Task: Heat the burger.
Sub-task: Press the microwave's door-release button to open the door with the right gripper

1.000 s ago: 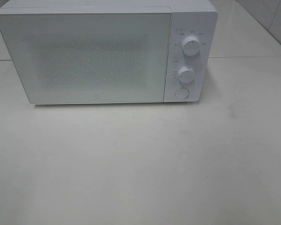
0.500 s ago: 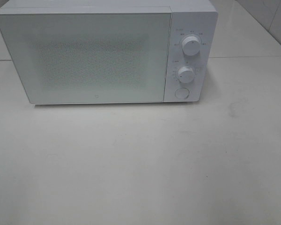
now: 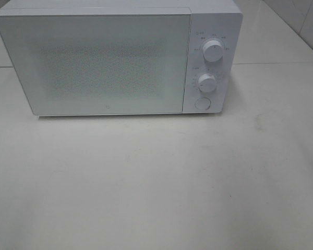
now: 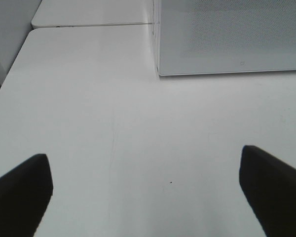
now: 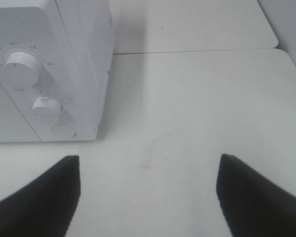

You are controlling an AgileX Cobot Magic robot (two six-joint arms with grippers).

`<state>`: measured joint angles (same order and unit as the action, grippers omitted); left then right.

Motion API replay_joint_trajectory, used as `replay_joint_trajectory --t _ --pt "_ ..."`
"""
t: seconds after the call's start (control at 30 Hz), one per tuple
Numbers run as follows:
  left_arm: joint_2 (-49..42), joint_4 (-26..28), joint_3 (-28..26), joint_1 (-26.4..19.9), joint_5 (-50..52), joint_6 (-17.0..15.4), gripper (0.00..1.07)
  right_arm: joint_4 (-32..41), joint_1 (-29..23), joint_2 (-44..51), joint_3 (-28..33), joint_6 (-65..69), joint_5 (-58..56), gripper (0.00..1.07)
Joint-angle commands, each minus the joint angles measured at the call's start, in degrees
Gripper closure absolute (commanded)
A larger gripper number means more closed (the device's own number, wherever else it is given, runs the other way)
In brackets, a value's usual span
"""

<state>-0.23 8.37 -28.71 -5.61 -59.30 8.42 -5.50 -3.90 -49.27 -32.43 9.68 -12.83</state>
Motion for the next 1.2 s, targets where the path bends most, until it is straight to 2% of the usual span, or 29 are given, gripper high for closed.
replay_joint_trajectory --t 0.03,0.2,0.4,0.47,0.5,0.53,0.67,0.73,0.77,0.83,0.87,0.9,0.93,0.97,1.03,1.1,1.13,1.2 --pt "-1.38 0.00 0.11 -0.11 0.11 0.11 0.09 0.11 0.46 -3.27 -0.29 2.81 4.64 0.32" --pt "-1.38 0.00 0.11 -0.11 0.11 0.11 0.09 0.11 0.46 -12.43 -0.29 3.61 14.15 0.32" --pt "-1.38 0.00 0.11 -0.11 0.11 0.11 0.09 0.11 0.34 -19.08 0.69 2.46 22.69 0.32" --pt "-1.38 0.00 0.11 -0.11 0.11 0.11 0.09 0.11 0.34 -21.94 3.38 1.78 30.77 0.32" --pt "-1.38 0.00 0.11 -0.11 0.11 0.11 0.09 0.11 0.34 -21.94 3.38 1.78 30.77 0.32" --pt "-1.38 0.00 0.11 -0.11 0.11 0.11 0.09 0.80 0.34 -23.78 5.61 0.23 36.73 0.32" --pt "-1.38 0.00 0.11 -0.11 0.11 0.11 0.09 4.30 -0.86 -25.78 8.31 -2.81 43.89 0.32" --pt "-1.38 0.00 0.11 -0.11 0.11 0.11 0.09 9.45 -3.84 -27.56 10.14 -8.42 48.47 0.32" --pt "-1.38 0.00 0.11 -0.11 0.11 0.11 0.09 9.45 -3.84 -27.56 10.14 -8.42 48.47 0.32" --pt "-1.38 0.00 0.11 -0.11 0.11 0.11 0.09 15.30 -7.96 -29.85 11.17 -13.52 52.88 0.32" --pt "-1.38 0.00 0.11 -0.11 0.11 0.11 0.09 15.30 -7.96 -29.85 11.17 -13.52 52.88 0.32" --pt "-1.38 0.00 0.11 -0.11 0.11 0.11 0.09 18.91 -10.77 -31.46 11.29 -15.36 54.26 0.32" --pt "-1.38 0.00 0.11 -0.11 0.11 0.11 0.09 18.91 -10.77 -31.46 11.29 -15.36 54.26 0.32" --pt "-1.38 0.00 0.11 -0.11 0.11 0.11 0.09 22.06 -13.69 -32.95 11.40 -16.44 55.75 0.32" --pt "-1.38 0.00 0.11 -0.11 0.11 0.11 0.09 23.09 -14.78 -33.52 11.40 -16.84 56.26 0.32" --pt "-1.38 0.00 0.11 -0.11 0.11 0.11 0.09 27.04 -18.62 -35.58 11.40 -17.99 58.27 0.32" --pt "-1.38 0.00 0.11 -0.11 0.11 0.11 0.09 27.04 -18.62 -35.58 11.40 -17.99 58.27 0.32" --pt "-1.38 0.00 0.11 -0.11 0.11 0.11 0.09 31.57 -22.98 -37.76 11.40 -19.54 60.33 0.32"
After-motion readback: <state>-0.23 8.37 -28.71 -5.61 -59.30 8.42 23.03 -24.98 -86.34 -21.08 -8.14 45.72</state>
